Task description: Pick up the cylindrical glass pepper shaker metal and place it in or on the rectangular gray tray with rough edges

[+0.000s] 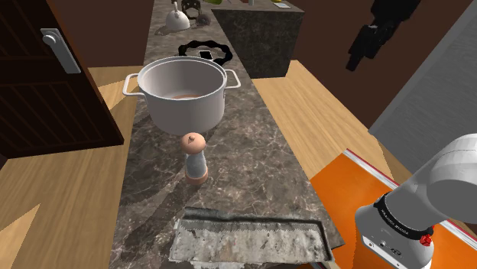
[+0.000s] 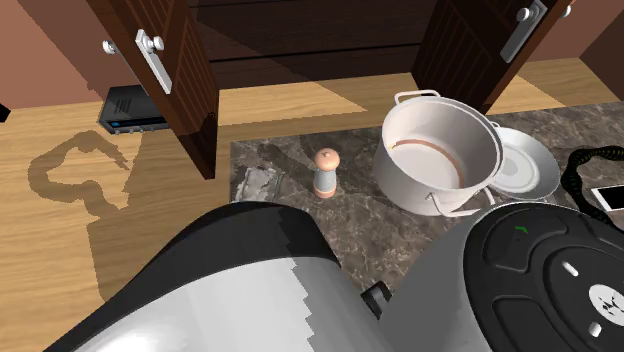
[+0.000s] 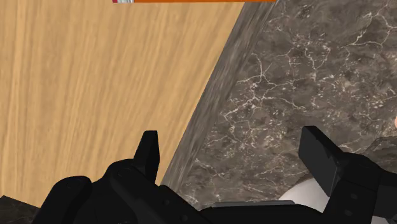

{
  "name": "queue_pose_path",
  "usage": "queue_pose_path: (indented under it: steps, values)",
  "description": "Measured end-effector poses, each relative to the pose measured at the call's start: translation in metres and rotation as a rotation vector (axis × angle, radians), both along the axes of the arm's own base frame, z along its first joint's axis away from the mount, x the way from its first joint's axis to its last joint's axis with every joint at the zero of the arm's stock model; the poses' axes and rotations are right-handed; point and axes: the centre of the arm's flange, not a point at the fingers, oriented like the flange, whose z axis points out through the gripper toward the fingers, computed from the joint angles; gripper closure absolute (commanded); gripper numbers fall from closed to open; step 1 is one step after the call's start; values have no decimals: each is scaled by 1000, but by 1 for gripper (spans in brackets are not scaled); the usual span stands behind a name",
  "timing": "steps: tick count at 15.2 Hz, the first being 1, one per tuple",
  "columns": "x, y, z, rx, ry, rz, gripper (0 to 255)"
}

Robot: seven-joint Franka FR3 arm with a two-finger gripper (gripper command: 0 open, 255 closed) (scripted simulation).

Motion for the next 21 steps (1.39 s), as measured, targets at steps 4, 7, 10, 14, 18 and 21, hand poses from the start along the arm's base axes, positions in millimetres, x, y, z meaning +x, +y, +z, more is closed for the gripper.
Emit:
queue_pose_path:
  steps: [4,7,10,14,18,21]
  values:
    - [9,25,-9,-4,1,-3,0]
    - [20,62,-21,-9,3,-9,0]
    - [32,96,-33,-15,5,-15,0]
    - [44,146,-55,-22,8,-24,0]
    - [64,193,-73,-28,10,-32,0]
    - [72,229,-83,-34,12,-38,0]
